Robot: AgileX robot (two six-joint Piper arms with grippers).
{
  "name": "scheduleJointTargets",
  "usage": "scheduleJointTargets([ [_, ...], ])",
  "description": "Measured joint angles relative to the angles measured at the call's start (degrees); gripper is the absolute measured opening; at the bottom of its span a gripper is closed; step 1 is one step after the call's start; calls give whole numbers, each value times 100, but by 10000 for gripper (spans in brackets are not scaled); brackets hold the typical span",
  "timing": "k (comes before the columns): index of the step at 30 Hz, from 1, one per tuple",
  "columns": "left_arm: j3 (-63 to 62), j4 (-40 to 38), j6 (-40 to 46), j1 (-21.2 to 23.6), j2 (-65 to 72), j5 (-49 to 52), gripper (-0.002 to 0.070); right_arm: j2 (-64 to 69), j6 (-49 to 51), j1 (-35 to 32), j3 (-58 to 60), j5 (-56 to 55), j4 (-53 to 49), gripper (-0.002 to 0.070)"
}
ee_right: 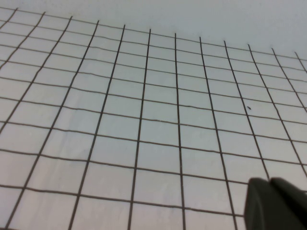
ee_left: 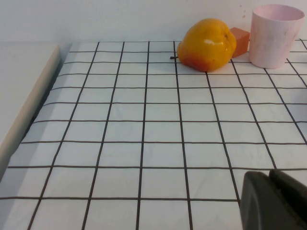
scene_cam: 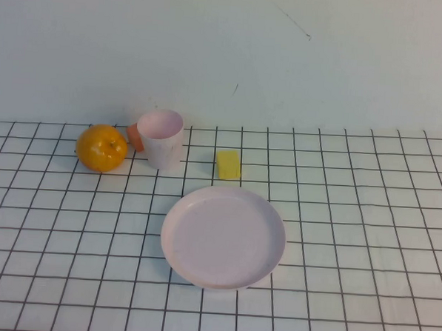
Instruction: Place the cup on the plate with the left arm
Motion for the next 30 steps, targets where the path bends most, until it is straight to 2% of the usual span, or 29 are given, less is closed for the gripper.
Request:
scheduleJointTargets([
  [22, 0, 98, 0, 0, 0, -74, -3, 0, 0, 0, 0, 0, 0, -2],
  [26, 26, 120, 0, 0, 0, -455, -2, 0, 0, 0, 0, 0, 0, -2],
  [30, 26, 120, 0, 0, 0, -1347, -3, 0, 0, 0, 0, 0, 0, -2],
])
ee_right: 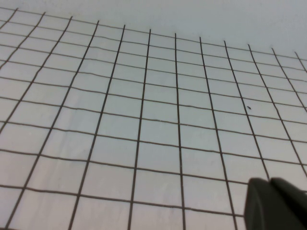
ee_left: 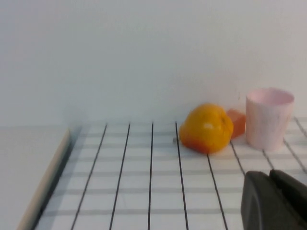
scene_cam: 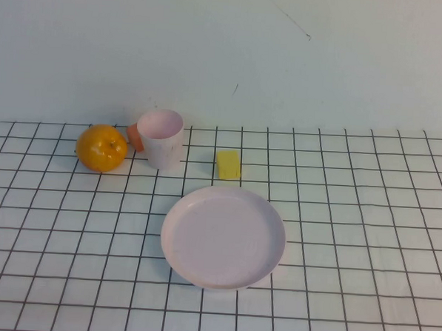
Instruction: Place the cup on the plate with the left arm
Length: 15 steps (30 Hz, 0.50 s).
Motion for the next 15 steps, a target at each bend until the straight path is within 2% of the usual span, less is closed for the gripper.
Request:
scheduleJointTargets([
  [8, 0, 11, 0, 0, 0, -2150, -2, 0, 0, 0, 0, 0, 0, -2],
  [15, 0, 21, 0, 0, 0, -3131, -2, 0, 0, 0, 0, 0, 0, -2],
])
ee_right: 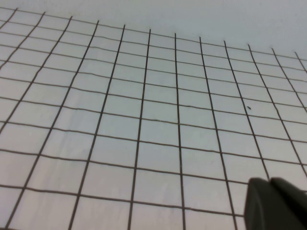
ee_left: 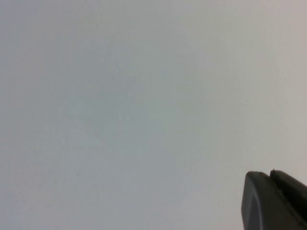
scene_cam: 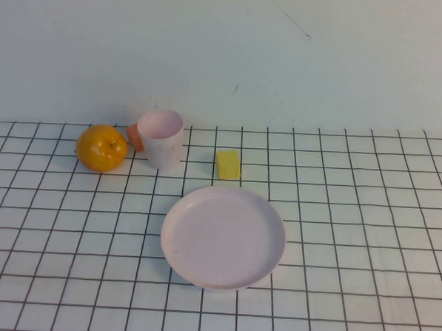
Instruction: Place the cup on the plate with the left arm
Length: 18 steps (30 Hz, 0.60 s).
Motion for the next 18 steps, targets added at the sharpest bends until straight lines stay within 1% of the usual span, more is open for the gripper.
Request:
scheduleJointTargets([
  [5, 0, 11, -24, 0, 0, -496, -2, 0, 0, 0, 0, 0, 0, -2],
  [12, 0, 22, -46, 0, 0, -1528, -2, 0, 0, 0, 0, 0, 0, -2],
  [14, 0, -20, 55, 0, 0, -1680, -2, 0, 0, 0, 0, 0, 0, -2],
  [15, 0, -141, 199, 0, 0, -1678, -2, 0, 0, 0, 0, 0, 0, -2],
  [17, 0, -696, 470, 0, 0, -1457, -2, 0, 0, 0, 0, 0, 0, -2],
  [18, -45, -1089, 670, 0, 0, -1160, -2, 0, 0, 0, 0, 0, 0, -2],
])
